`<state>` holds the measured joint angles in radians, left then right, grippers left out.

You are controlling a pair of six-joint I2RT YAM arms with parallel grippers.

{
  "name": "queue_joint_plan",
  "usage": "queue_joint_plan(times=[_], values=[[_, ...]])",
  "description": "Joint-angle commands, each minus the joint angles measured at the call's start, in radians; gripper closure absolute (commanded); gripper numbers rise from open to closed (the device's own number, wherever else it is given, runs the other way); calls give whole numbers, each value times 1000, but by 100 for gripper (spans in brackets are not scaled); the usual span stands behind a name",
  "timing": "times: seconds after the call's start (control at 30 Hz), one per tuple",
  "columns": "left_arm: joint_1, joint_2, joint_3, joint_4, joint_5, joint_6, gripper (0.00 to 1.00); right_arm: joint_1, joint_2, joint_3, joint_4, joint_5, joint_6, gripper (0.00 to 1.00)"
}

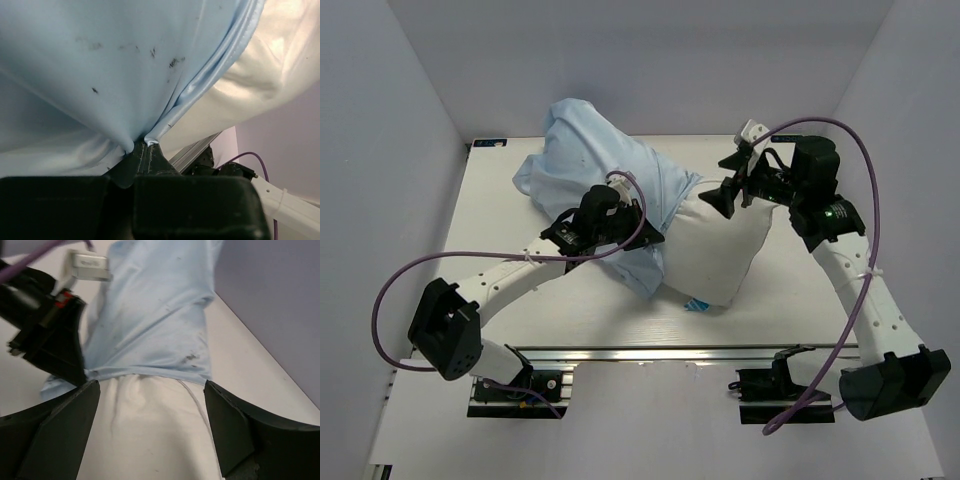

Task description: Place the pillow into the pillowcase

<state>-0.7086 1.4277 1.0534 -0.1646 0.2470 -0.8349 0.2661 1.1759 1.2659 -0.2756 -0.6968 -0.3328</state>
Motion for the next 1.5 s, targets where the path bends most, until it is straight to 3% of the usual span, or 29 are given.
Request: queue_joint_plan(times=[0.0,0.27,0.4,0.53,0.57,0.67,0.7,0.77,0.83,0.87,0.9,0.97,1.03,1.13,1.3,1.47], values=[[0,-58,-29,-19,34,3,100,-21,48,36,-166,177,-70,11],[1,-105,-52,-4,37,11,100,-33,145,38,-312,266,-324,11],[1,-139,-79,11,46,8,100,-50,278,121,-471,157,-417,15],[1,-170,-89,49,52,8,100,-47,410,197,-609,-77,-382,45],[1,-171,-89,66,58,5,100,-44,435,226,-658,-120,-368,59],[1,-130,-40,120,98,3,100,-10,513,239,-662,-268,-278,86],[1,-109,-15,129,113,6,100,19,522,231,-642,-300,-243,89],[1,-49,60,164,164,5,100,47,513,213,-556,-371,-94,100],[1,-15,121,236,219,-9,100,77,467,152,-301,-400,73,100],[0,-1,138,256,236,-21,100,84,431,127,-193,-399,266,100],[-3,23,178,279,265,-24,100,90,413,77,37,-392,372,100],[-5,39,218,281,284,-27,100,91,365,31,256,-345,627,100],[-12,48,252,278,297,-26,100,91,343,9,465,-225,724,100],[-17,31,296,280,311,-27,100,88,324,15,625,-50,853,100],[-19,-21,301,277,296,-27,100,50,367,99,705,166,948,100],[-19,-47,278,289,273,-29,100,-33,430,239,743,229,985,100]])
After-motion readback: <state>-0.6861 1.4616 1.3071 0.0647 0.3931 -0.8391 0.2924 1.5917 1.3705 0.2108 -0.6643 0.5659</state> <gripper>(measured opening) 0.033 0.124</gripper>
